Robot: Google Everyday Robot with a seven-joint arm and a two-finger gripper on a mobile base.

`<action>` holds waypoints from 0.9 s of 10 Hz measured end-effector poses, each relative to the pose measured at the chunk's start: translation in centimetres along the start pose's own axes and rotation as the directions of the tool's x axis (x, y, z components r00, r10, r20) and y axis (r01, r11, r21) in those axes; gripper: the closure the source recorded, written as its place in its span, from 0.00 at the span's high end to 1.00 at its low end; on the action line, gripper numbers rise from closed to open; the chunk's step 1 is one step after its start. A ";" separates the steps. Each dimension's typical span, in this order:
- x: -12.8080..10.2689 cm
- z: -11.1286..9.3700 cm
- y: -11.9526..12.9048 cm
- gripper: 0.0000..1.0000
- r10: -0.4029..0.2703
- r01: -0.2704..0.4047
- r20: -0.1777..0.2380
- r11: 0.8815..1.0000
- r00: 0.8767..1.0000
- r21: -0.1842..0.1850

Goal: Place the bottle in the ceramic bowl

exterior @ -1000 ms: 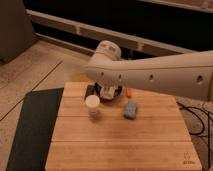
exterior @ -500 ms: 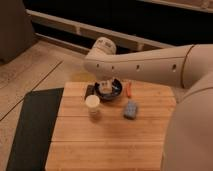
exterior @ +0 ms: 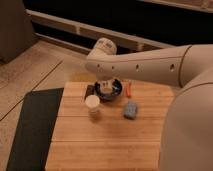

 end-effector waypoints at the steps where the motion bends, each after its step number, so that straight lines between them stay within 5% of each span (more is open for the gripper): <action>1: -1.4 0.7 -1.3 0.00 0.007 -0.008 0.019 1.000 1.000 0.025; 3: -4.4 2.4 -2.1 0.00 -0.017 0.015 0.056 0.999 0.998 0.041; 5: -5.9 4.8 -1.2 0.00 -0.032 0.031 0.063 0.999 0.997 0.017; 9: -5.4 10.3 -0.7 0.00 0.005 -0.005 0.005 0.999 1.000 -0.038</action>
